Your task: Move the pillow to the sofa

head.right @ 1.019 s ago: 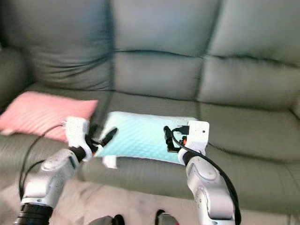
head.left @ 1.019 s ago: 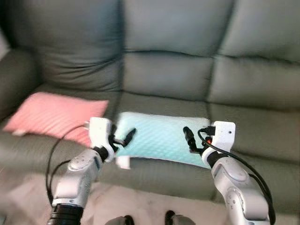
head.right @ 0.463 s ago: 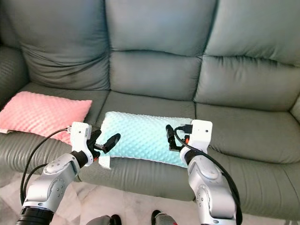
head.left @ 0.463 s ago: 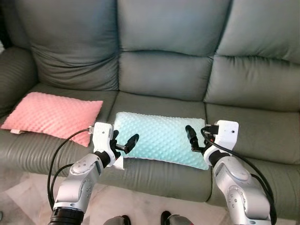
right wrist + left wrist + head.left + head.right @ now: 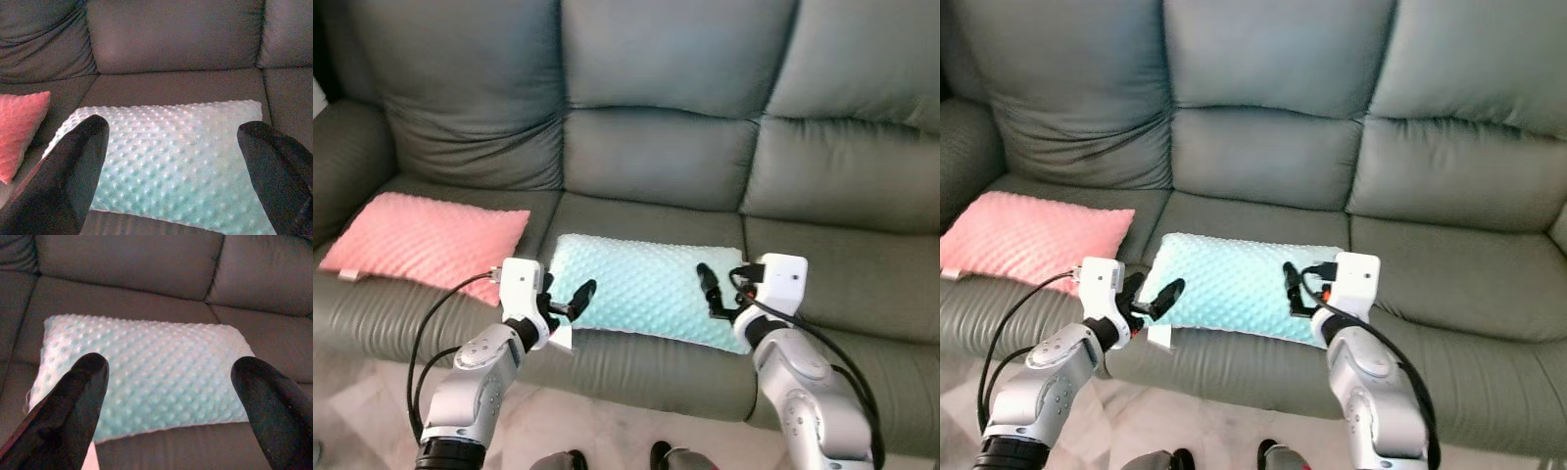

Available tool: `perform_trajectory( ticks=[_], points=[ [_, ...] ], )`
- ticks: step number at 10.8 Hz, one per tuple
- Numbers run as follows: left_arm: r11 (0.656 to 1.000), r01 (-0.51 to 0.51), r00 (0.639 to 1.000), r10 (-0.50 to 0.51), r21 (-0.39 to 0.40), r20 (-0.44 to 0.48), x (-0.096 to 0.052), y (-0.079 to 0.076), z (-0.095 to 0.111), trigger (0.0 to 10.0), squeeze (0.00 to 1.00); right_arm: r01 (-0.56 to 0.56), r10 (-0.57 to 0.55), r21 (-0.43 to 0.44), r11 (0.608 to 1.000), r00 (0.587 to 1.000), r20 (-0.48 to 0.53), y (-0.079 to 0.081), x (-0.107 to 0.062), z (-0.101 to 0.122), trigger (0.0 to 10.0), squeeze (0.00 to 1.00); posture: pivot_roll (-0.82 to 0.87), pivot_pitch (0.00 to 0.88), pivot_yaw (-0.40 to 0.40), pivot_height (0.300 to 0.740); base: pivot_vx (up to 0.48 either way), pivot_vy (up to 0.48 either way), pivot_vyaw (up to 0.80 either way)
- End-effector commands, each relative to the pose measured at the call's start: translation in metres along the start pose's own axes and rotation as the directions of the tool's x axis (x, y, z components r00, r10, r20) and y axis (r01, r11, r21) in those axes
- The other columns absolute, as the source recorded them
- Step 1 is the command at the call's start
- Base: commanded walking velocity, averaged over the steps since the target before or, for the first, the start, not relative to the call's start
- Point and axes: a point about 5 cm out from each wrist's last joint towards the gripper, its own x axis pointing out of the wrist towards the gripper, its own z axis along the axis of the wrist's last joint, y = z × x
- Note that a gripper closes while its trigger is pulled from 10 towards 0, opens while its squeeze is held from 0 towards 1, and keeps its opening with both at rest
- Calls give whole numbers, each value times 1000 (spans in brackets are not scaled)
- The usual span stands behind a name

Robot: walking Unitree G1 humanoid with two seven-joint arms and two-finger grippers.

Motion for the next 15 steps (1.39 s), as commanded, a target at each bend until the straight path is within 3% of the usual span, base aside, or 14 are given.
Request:
perform_trajectory(
  ticks=[1,5,8,12,15],
  points=[
    [1000,-16,1000,15,9,13,-2,3,2,10000,0,22,-22,-4,1000,1000,-17,-4,-1,-4,10000,0,-108,179,34,740,0,0,-769],
    [1000,-17,1000,17,8,16,-1,4,4,10000,0,24,-24,-2,1000,1000,-15,-3,-1,-4,10000,0,-109,182,34,740,0,0,-769],
    [1000,-6,1000,6,8,10,-1,1,3,10000,0,23,-23,-3,1000,1000,-6,-4,-1,-2,10000,0,-108,184,32,740,0,0,0],
    [1000,16,1000,-16,26,-1,0,-2,2,10000,0,24,-24,-2,1000,1000,-9,-3,-1,-3,10000,0,-106,185,34,740,0,413,0],
    [998,50,999,-50,33,-3,0,-8,1,10000,0,27,-27,-2,1000,1000,-11,-3,-1,-4,10000,0,-107,185,35,740,0,0,0]
  ],
)
